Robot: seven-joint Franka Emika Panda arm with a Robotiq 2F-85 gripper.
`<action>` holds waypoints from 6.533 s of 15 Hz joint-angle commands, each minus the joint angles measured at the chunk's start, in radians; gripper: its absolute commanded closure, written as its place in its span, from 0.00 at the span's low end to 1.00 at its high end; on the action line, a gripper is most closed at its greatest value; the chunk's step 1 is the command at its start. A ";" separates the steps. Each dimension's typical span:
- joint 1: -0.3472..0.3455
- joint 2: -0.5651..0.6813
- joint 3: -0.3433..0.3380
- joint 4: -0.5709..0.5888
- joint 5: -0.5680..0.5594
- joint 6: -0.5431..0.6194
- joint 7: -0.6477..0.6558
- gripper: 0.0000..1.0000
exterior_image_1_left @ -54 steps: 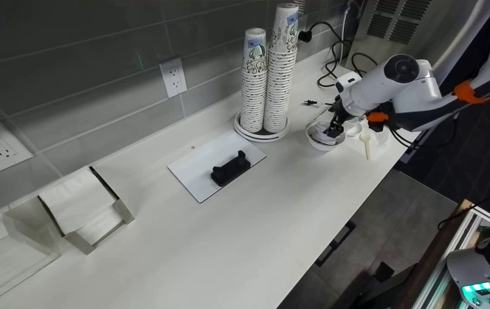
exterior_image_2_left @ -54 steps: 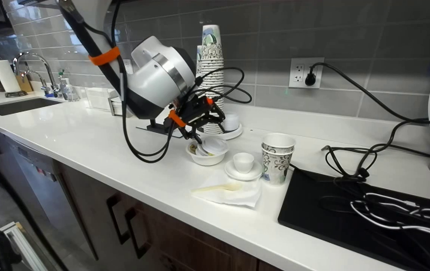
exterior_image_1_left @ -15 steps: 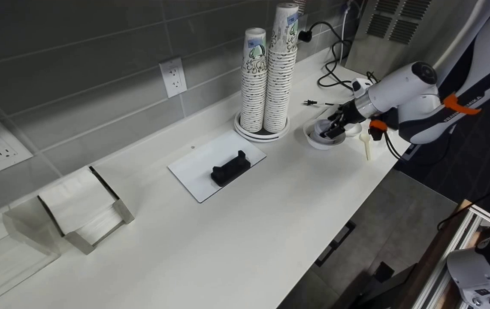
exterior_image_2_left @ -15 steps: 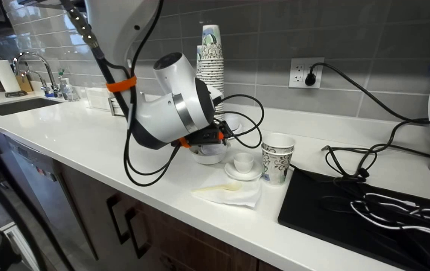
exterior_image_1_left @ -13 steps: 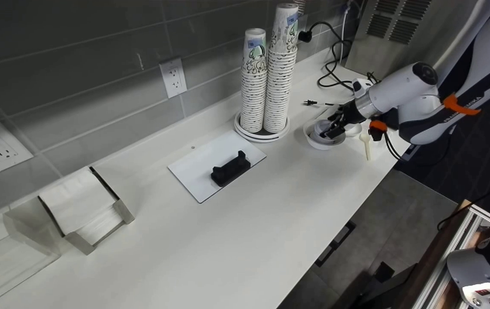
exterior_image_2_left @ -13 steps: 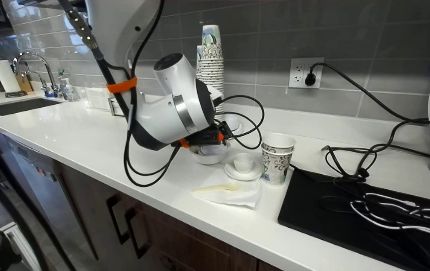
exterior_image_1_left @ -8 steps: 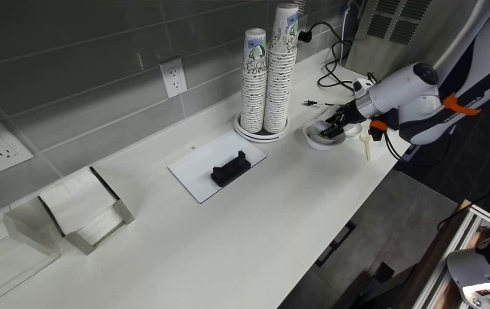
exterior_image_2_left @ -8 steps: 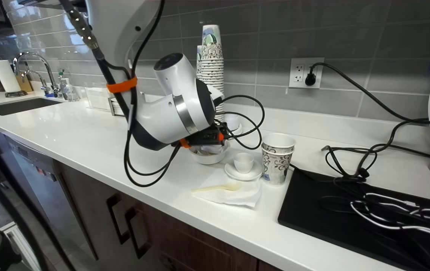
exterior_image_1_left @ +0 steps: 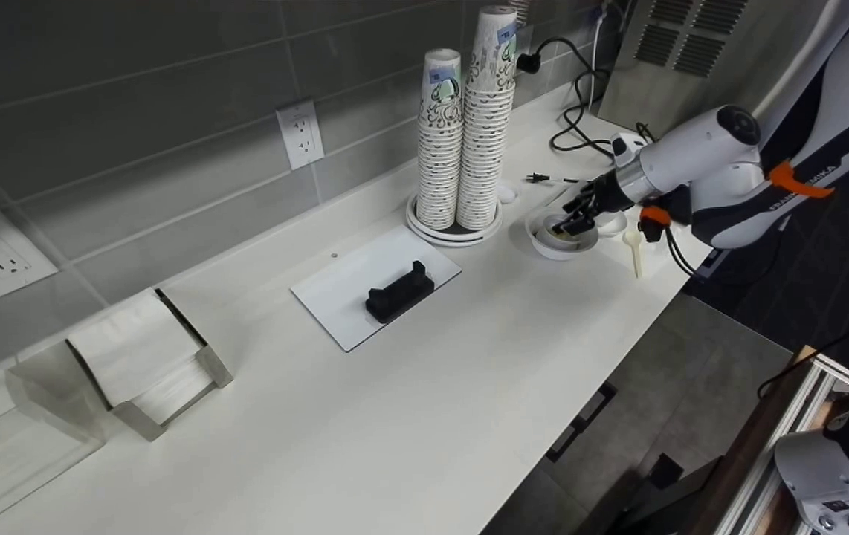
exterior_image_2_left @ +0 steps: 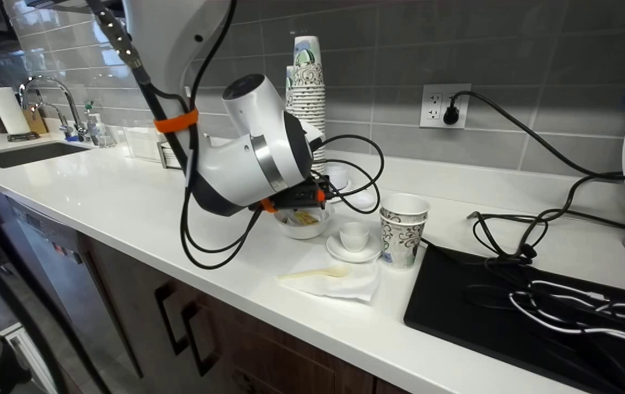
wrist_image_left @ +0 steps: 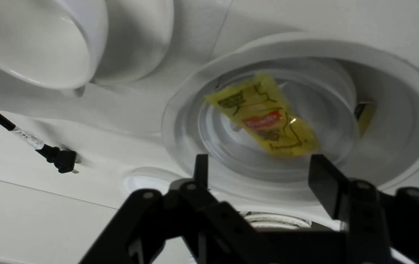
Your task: Move the object from the bowl and place it on the counter
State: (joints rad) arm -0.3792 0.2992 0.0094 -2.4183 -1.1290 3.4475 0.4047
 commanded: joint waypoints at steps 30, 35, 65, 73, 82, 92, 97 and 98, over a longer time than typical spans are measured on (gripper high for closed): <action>-0.061 -0.025 0.165 -0.053 -0.065 -0.073 0.034 0.81; -0.094 -0.026 0.201 -0.060 -0.062 -0.080 0.034 0.98; 0.172 -0.281 0.298 -0.171 0.105 -0.242 -0.481 1.00; 0.141 -0.034 0.273 -0.097 -0.007 0.064 -0.567 1.00; 0.093 0.089 0.285 0.011 -0.126 0.039 -0.562 0.66; 0.041 -0.206 0.412 -0.157 -0.056 -0.062 -0.154 0.01; 0.043 -0.446 0.439 -0.325 -0.059 -0.171 0.086 0.00; 0.043 -0.497 0.427 -0.374 -0.056 -0.179 0.109 0.00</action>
State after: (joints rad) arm -0.3297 -0.0001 0.4418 -2.6395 -1.2142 3.3179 0.4282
